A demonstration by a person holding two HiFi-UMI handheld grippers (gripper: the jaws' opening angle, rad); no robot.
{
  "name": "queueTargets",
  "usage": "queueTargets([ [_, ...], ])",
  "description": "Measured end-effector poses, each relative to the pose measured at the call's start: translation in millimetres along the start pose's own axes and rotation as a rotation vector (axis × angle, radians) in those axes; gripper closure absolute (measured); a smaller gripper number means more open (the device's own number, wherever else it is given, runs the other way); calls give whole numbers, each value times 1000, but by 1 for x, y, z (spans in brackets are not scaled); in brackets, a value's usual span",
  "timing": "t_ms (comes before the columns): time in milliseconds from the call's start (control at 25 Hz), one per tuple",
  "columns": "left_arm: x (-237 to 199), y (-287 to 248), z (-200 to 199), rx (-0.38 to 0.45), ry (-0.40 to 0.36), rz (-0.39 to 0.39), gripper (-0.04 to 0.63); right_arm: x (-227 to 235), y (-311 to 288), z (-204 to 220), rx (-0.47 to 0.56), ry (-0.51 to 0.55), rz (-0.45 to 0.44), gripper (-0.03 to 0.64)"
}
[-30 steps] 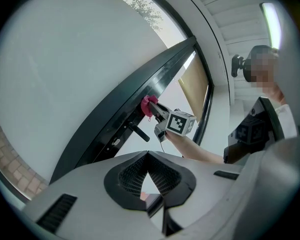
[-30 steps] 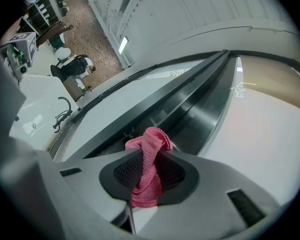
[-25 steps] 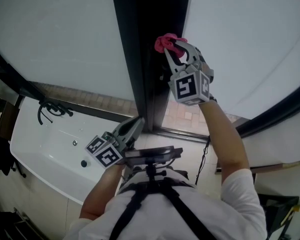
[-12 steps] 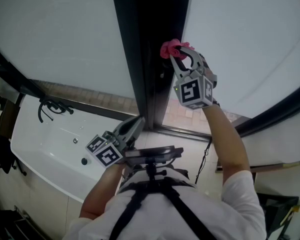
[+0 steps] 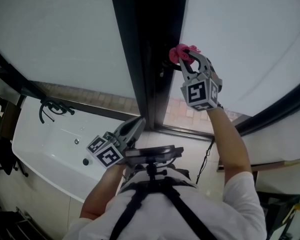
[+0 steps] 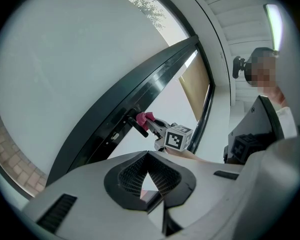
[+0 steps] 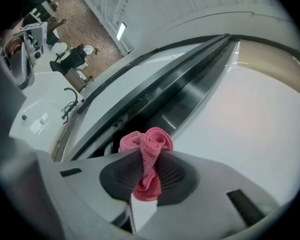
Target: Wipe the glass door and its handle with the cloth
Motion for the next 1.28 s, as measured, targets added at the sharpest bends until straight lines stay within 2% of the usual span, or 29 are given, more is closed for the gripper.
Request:
queueTargets([
  [280, 1, 0, 4, -5, 16, 8, 594, 17, 15, 19, 2, -109, 39, 558],
  [440, 1, -1, 5, -14, 21, 9, 594, 27, 26, 13, 20, -143, 46, 558],
  [560, 2, -3, 6, -18, 26, 14, 594, 23, 28, -1, 56, -147, 14, 558],
  [800, 3, -1, 8, -28, 22, 2, 594, -8, 14, -37, 58, 4, -77, 558],
  [960, 0, 7, 7, -15, 26, -16, 594, -31, -2, -48, 16, 111, -129, 558],
  [1280, -2, 17, 8, 7, 37, -25, 594, -36, -2, -42, -8, 129, -127, 560],
])
Point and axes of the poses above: the fingertips, and each gripper's own axes: y backward along the fingers, x to its right, z out of its underside, the point moved 9 cm from there along y, backward along the fingers, and after that the axes turned 12 degrees about -x, right-handed, at the moved point
